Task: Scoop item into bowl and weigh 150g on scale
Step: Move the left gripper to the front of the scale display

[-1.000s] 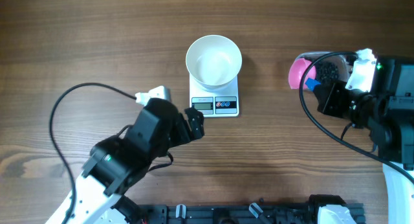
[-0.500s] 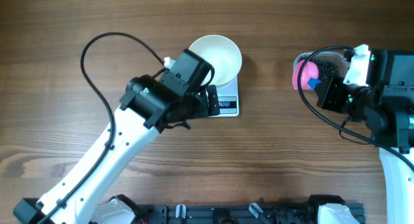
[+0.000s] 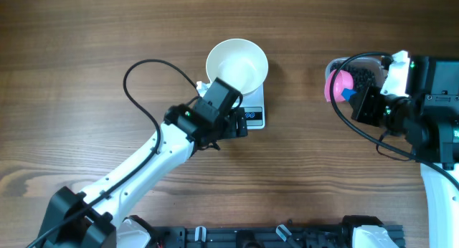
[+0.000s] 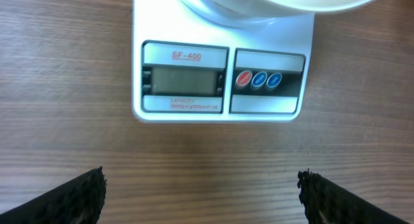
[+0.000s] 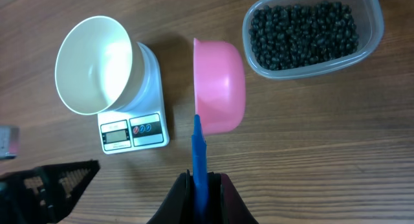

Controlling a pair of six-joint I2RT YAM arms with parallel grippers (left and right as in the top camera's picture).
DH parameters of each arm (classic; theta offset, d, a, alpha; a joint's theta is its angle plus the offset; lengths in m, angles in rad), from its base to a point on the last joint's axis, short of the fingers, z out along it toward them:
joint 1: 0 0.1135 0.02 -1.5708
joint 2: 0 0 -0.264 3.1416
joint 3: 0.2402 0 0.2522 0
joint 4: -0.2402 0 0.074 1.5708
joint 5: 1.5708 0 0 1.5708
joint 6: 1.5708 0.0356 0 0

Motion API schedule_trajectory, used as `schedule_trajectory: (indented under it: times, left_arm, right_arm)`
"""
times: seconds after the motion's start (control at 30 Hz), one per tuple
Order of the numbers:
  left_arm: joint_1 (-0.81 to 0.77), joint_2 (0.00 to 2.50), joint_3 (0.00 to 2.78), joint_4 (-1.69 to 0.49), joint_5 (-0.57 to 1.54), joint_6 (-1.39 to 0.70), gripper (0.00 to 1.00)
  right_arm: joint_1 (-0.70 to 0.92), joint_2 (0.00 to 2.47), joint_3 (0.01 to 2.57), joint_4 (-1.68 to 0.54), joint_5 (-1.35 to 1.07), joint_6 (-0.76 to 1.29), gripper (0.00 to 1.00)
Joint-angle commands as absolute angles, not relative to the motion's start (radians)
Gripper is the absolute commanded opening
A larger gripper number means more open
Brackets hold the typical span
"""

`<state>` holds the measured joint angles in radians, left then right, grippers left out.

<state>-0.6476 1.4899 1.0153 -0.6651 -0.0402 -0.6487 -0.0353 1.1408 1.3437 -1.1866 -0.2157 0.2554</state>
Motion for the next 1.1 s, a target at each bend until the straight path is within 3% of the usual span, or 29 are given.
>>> schedule_trajectory:
  times: [0.0, 1.07]
  left_arm:
    - [-0.645, 1.497, 0.962, -0.599, -0.109, -0.681, 1.0]
    - [-0.681, 1.697, 0.962, -0.42, -0.229, -0.621, 1.0]
  right_arm:
    - [-0.031, 1.139, 1.367, -1.177, -0.203, 0.238, 0.04]
    - [-0.031, 1.139, 1.367, -1.16, -0.202, 0.237, 0.04]
